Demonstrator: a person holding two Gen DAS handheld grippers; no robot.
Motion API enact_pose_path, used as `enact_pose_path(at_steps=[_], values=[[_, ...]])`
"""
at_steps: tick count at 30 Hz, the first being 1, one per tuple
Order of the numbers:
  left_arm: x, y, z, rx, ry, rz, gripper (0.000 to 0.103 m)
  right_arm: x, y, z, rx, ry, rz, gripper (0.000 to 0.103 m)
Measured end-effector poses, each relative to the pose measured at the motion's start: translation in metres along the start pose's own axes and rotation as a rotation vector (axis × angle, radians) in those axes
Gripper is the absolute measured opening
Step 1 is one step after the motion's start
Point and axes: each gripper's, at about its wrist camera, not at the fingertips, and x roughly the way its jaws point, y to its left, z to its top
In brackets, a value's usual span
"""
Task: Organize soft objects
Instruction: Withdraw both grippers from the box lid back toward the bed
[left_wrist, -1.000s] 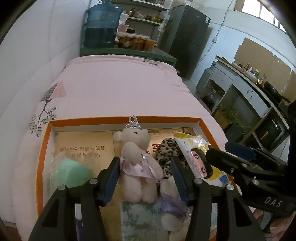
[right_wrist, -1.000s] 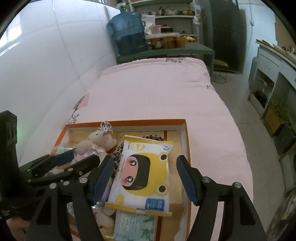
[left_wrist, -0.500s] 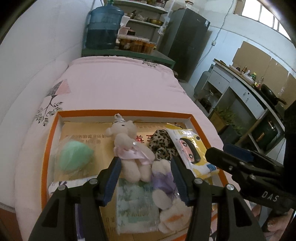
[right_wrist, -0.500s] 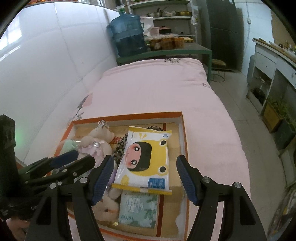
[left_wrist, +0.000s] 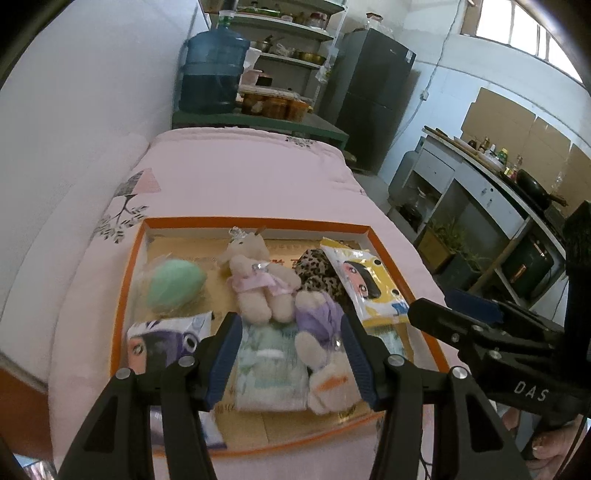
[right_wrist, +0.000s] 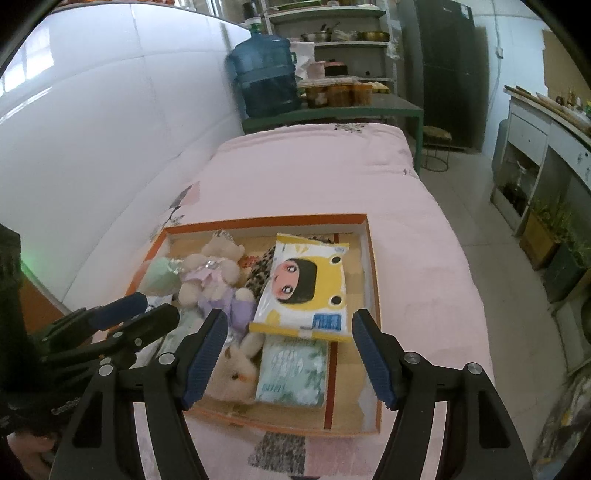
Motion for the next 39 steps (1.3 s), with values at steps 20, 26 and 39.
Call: enact_pose_path(at_steps=[20, 26, 39], values=[[-0.067, -0.006, -0.049, 0.036, -0.084, 0.080, 0.055, -0.044, 0.027, -0.052, -0.001, -0.005, 0.016, 0.072], [-0.082, -0.009, -0.060, 0.044, -0.093, 0.098, 0.055, -0.054, 0.029, -0.062, 0.001, -0.009, 0.013, 0.072], [-0.109, -0.001, -0.090, 0.034, -0.082, 0.152, 0.055, -0.085, 0.049, -0.099, -0.025, -0.021, 0.018, 0.072]])
